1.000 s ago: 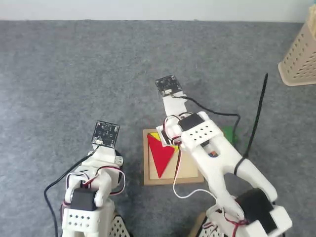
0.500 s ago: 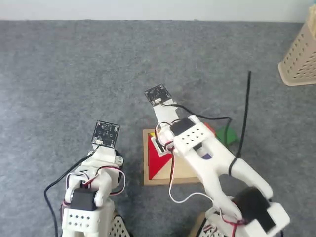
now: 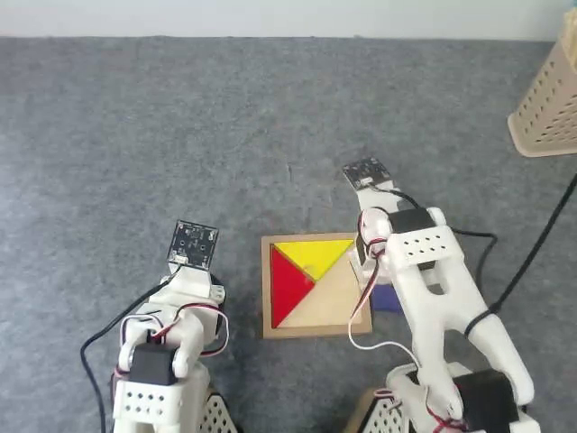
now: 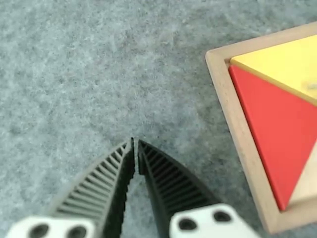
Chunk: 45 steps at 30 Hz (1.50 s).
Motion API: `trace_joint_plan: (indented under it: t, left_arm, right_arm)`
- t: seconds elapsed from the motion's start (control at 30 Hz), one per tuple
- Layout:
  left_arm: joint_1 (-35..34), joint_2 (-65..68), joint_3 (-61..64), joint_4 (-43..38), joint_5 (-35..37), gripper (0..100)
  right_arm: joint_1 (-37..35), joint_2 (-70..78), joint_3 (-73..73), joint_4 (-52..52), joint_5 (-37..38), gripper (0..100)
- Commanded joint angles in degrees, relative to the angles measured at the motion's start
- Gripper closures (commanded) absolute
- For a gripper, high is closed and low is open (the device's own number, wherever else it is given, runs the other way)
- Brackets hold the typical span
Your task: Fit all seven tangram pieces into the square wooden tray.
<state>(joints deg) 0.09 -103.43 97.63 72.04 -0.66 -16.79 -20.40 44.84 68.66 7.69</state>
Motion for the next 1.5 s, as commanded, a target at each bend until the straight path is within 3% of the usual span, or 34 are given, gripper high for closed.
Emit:
trace_joint_plan:
  t: [0.0, 0.23, 0.57, 0.93, 1.07, 1.17, 1.27, 1.37, 1.47]
  left_arm:
    - [-0.4, -1.2, -1.1, 0.4, 0.3, 99]
    - [-0.4, -1.2, -1.1, 0.4, 0.3, 99]
    - [-0.4, -1.2, -1.1, 0.4, 0.3, 99]
    - [-0.4, -1.2, -1.1, 0.4, 0.3, 99]
    - [-0.4, -1.2, -1.1, 0.4, 0.3, 99]
    - [-0.4, -1.2, -1.1, 0.4, 0.3, 99]
    - [-0.4, -1.2, -1.1, 0.4, 0.3, 99]
    - [-0.4, -1.2, -1.1, 0.4, 0.3, 99]
    - [-0.4, -1.2, -1.1, 0.4, 0.3, 99]
  right_arm:
    - [2.7, -2.1, -0.6, -1.2, 3.2, 86.4]
    - [7.3, 3.6, -10.6, -2.8, 3.3, 85.8]
    - [3.8, 20.7, -19.5, -4.4, 3.2, 85.8]
    - [20.4, 22.5, -20.0, -5.1, 5.2, 85.8]
    - [22.1, 19.6, -22.9, -3.1, 5.3, 85.8]
    - [17.9, 14.7, -25.5, 1.7, 5.2, 85.5]
    - [8.5, 10.6, -25.7, 4.3, 3.2, 85.4]
    - [0.1, 11.0, -23.3, 2.0, -1.8, 85.4]
    - [-1.7, 15.4, -21.6, -2.9, -4.2, 85.4]
